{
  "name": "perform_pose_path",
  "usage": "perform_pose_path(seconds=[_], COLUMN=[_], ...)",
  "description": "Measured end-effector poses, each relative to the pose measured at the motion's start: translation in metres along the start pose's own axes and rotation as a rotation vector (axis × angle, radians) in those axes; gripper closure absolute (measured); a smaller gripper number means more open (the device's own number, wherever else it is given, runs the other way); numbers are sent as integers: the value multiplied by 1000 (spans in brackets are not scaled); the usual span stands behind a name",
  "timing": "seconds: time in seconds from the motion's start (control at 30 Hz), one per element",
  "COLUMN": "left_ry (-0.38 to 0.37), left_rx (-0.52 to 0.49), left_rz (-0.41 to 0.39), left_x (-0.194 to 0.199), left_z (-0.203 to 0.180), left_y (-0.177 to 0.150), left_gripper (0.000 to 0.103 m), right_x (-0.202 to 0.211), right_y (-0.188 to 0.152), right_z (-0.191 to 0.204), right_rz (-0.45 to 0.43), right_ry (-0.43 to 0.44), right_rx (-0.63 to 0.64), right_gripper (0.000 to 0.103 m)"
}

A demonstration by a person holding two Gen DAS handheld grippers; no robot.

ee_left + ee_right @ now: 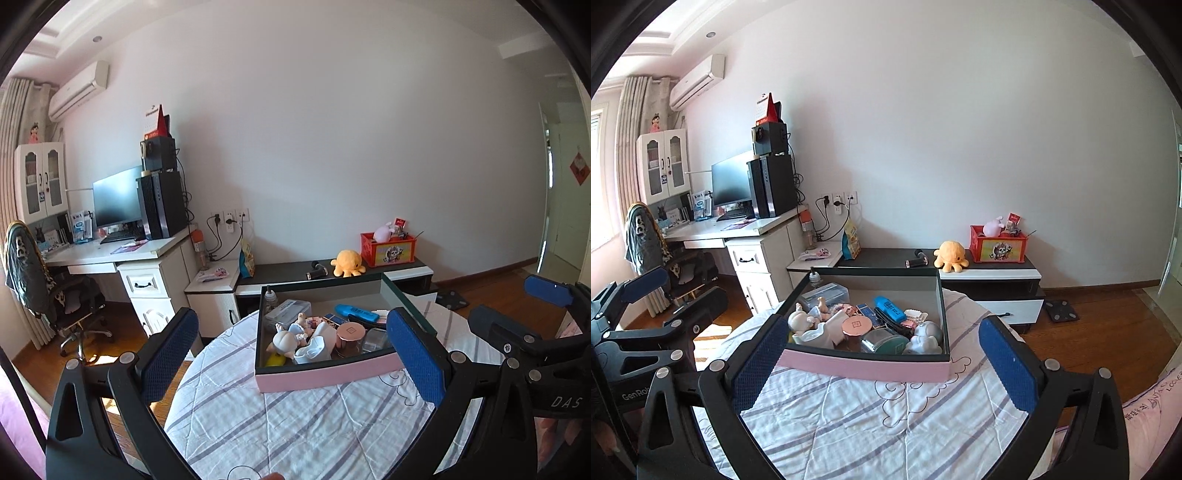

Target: Organize rigid objects

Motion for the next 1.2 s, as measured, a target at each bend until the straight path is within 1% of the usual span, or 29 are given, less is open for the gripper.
perform_pose_path(seconds=[0.27,0.57,0.9,1.2], left_ry=[25,43,74,88], left_rx=[1,27,45,53], left_rz=[-75,-128,-180,-195], left_x=[72,130,175,194], left_z=[4,15,26,33], left_y=[5,5,4,0], left_gripper=[0,0,0,0], right_x=[74,129,172,189], right_y=[-3,-9,-15,-19], right_z=[18,42,65,77], right_rz=[-86,-149,-214,-233], right_ry=[-9,8,-7,-8], right_rx=[8,41,71,87], right_gripper=[0,0,0,0])
Point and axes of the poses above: each gripper's, at about its wrist camera, not at the fingertips, and x roughly against the way its jaws point, z to its left, y to its top, the point moved 1 cm from there along -x, roughly the way its jaws point, and after that the axes turned 11 degrees about -x, right-handed, at the moved point
